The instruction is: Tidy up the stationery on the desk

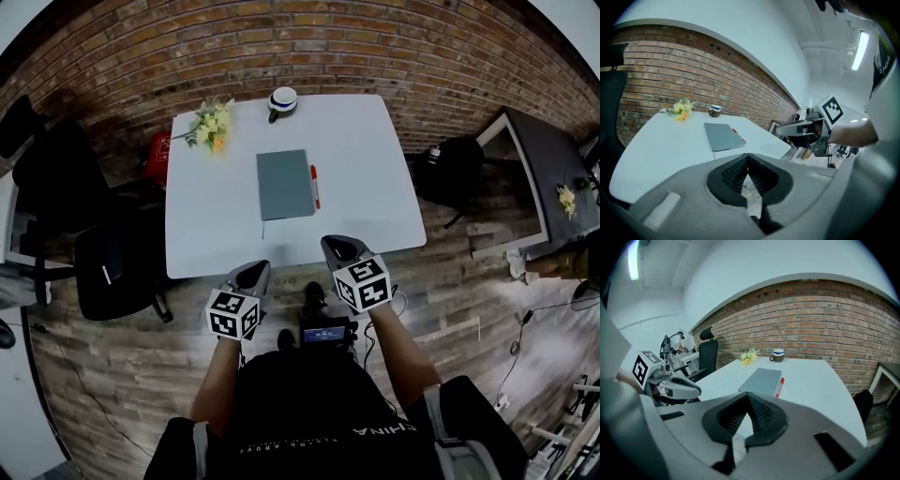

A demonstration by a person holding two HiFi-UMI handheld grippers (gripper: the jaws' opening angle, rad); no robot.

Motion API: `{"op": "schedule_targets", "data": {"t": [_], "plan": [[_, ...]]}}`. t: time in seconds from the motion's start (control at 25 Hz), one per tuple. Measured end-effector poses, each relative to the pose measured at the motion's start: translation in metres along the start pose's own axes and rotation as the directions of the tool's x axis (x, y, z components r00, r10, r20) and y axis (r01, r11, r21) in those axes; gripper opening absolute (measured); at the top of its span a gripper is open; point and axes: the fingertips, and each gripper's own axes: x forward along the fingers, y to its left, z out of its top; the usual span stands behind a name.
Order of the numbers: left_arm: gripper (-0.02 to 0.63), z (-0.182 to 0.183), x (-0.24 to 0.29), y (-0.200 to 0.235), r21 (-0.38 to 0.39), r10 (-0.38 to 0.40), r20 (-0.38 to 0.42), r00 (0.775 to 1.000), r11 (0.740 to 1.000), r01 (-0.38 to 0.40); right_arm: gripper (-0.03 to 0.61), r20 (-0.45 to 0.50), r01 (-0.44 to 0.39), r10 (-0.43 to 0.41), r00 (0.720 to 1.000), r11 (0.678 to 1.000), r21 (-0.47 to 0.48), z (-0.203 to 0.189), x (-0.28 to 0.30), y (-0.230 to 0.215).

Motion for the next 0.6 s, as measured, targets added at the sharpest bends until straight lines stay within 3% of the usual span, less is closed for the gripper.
{"op": "schedule_targets", "data": {"t": [0.24, 0.6], "plan": [[0.012, -0.025, -0.043, -0.003, 0.018, 0.039, 0.026, 0.999, 0.999, -0.040, 0.009, -0.003, 0.016, -0.017, 1.000, 1.000, -0.022, -0.020, -0.026, 0.041], [0.012, -0.028, -0.078, -0.017, 0.085, 0.038, 0.074, 0.997, 0.995, -0.044, 0.009, 0.013, 0.063, -0.063, 0.998, 0.998, -0.019, -0.036, -0.057, 0.071]]}}
